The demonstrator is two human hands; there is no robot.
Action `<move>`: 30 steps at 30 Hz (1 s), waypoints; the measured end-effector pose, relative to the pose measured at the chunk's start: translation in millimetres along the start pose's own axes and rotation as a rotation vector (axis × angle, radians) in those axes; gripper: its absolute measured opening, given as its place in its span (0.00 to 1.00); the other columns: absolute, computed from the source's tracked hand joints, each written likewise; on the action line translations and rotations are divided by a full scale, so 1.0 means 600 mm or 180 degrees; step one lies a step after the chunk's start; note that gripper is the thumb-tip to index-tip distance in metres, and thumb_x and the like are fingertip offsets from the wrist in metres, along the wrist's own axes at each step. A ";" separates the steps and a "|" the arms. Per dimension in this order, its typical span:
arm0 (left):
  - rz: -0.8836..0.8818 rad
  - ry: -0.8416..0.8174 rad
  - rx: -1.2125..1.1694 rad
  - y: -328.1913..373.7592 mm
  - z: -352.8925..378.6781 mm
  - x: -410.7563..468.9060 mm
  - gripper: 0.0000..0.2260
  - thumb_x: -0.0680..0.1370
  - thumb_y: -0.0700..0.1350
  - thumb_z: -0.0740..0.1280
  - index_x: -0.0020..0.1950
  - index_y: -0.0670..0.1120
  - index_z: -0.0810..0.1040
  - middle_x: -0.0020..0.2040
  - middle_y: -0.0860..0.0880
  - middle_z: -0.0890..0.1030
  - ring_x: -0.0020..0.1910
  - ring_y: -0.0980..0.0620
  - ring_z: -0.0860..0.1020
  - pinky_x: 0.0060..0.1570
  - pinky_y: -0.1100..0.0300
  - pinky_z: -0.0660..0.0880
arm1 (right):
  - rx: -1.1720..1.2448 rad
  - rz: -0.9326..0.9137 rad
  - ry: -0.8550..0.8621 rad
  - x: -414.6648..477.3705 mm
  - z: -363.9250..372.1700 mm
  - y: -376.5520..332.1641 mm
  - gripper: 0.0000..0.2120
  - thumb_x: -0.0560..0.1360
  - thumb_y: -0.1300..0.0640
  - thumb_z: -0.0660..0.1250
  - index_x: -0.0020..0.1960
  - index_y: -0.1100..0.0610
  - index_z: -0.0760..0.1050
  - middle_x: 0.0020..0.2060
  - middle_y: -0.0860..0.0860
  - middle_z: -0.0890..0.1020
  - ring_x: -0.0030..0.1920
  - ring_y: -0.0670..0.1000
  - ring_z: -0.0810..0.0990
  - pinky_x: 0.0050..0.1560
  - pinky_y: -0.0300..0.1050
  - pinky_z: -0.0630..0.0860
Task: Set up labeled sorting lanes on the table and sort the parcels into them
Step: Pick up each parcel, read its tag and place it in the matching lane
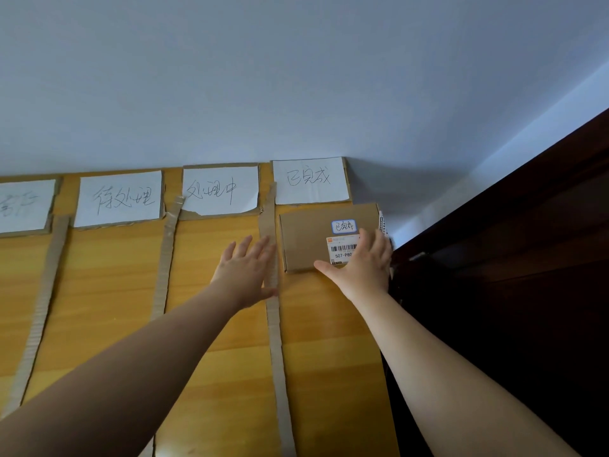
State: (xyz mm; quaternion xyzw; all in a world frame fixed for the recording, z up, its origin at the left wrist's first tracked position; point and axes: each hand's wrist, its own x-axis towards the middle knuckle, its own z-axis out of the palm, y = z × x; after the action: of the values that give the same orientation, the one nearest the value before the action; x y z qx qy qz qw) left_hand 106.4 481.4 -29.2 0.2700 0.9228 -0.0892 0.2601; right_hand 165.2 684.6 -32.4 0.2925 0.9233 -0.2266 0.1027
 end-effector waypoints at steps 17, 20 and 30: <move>0.0055 0.0370 -0.0158 -0.025 -0.029 -0.035 0.34 0.77 0.62 0.61 0.78 0.50 0.54 0.79 0.47 0.54 0.77 0.44 0.51 0.74 0.47 0.52 | -0.0251 -0.0152 0.0220 -0.019 -0.008 -0.043 0.39 0.71 0.36 0.66 0.74 0.55 0.59 0.73 0.59 0.59 0.74 0.60 0.54 0.74 0.58 0.52; -0.0008 0.0477 -0.0381 -0.048 -0.038 -0.074 0.30 0.78 0.59 0.61 0.77 0.50 0.56 0.78 0.46 0.57 0.77 0.44 0.53 0.72 0.47 0.56 | -0.0043 -0.0308 0.0283 -0.050 -0.010 -0.065 0.26 0.75 0.46 0.65 0.69 0.55 0.65 0.71 0.58 0.63 0.72 0.59 0.58 0.70 0.57 0.63; -0.0382 0.0907 -0.0906 -0.242 -0.035 -0.262 0.27 0.79 0.55 0.62 0.75 0.48 0.61 0.74 0.45 0.64 0.74 0.44 0.60 0.71 0.48 0.62 | 0.0163 -0.0799 0.0050 -0.200 0.018 -0.243 0.19 0.79 0.55 0.60 0.69 0.56 0.68 0.68 0.54 0.68 0.68 0.56 0.65 0.65 0.49 0.68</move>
State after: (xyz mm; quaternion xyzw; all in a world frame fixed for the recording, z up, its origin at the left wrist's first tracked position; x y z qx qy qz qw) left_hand 131.4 295.0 74.9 0.1849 0.9679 0.0658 0.1567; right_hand 177.3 514.5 49.2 0.1789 0.9474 -0.2590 0.0588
